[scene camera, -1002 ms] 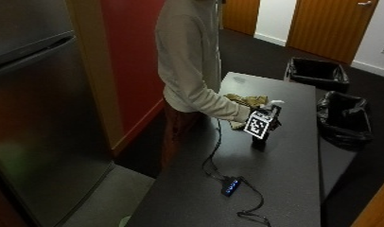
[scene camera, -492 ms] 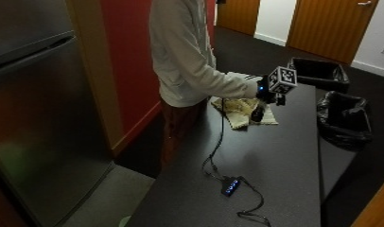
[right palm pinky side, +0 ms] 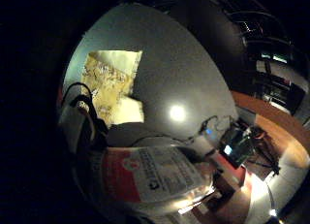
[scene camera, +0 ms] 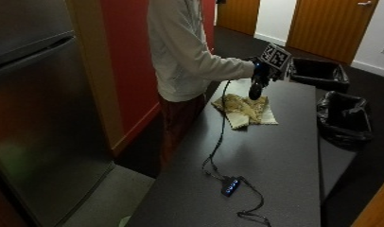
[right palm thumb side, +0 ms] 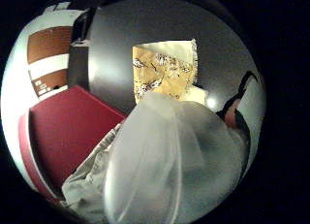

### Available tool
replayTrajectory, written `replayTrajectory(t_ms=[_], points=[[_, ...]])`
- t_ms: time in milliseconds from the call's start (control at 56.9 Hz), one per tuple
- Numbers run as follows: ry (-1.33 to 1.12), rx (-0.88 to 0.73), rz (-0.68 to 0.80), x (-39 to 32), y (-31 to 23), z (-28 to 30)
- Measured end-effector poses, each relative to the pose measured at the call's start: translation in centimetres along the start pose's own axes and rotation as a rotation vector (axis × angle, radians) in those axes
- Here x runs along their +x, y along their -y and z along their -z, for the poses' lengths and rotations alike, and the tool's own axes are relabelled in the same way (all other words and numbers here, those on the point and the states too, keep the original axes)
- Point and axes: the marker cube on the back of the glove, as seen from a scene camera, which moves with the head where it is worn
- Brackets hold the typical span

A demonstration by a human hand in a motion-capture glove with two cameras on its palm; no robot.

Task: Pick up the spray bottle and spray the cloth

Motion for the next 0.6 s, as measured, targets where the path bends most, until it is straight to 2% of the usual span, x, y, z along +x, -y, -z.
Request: replayTrajectory(t_ms=[281,598], points=[[-0.157,-0.101,-0.047,-2.5,0.2,-3.5],[-0.157,-0.07,-0.032,-3.0,-0.9,-1.2]])
